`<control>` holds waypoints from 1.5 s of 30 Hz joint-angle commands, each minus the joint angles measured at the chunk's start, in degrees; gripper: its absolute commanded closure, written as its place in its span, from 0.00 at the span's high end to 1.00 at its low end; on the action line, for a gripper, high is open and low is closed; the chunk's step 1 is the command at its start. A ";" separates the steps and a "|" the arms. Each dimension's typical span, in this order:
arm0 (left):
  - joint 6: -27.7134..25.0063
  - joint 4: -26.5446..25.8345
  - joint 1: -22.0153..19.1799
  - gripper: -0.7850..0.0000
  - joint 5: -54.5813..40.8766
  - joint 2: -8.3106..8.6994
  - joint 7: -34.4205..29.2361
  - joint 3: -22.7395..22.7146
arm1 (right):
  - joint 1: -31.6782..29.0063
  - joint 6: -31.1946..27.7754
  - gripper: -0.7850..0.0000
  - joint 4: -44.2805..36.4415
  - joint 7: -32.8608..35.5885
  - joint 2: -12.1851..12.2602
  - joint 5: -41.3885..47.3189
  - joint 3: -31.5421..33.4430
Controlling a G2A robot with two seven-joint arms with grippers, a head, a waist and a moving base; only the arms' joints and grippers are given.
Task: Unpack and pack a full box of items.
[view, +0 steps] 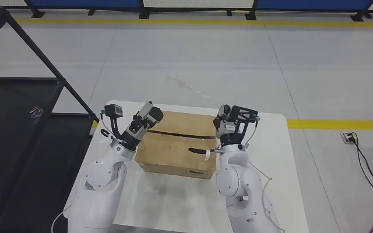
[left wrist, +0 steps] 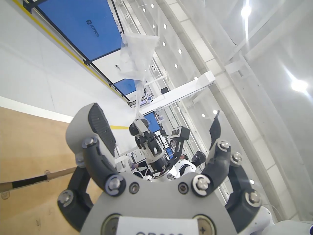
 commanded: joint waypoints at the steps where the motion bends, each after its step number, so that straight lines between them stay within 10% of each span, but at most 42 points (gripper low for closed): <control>1: -0.27 -0.46 0.20 1.00 0.62 0.09 0.61 0.01 | -0.47 -2.04 0.00 -1.31 2.04 0.16 2.11 0.49; 5: -1.11 1.01 -0.75 0.96 0.82 0.12 1.70 0.29 | -1.66 -3.17 0.00 -3.61 3.84 0.37 3.31 0.64; 7: -1.96 2.21 -1.49 0.42 0.52 0.07 2.60 0.54 | -2.20 -3.25 0.00 -4.68 4.84 0.46 3.99 0.78; 8: -2.43 2.84 -1.84 0.29 0.46 0.03 3.13 0.68 | -2.46 -3.83 0.00 -5.14 5.89 0.51 4.83 0.75; 13: -3.92 6.40 -3.72 0.30 0.30 0.02 3.27 1.37 | -3.81 -7.13 0.00 -7.90 10.11 1.00 8.54 2.21; 17: -4.88 8.54 -4.69 0.67 1.01 0.06 2.89 2.05 | -4.87 -9.41 0.00 -9.88 12.72 1.42 11.31 3.47; 45: -12.67 15.89 -10.71 0.53 5.63 0.09 5.33 5.43 | -4.85 -15.36 0.00 -12.07 25.62 4.07 26.31 7.73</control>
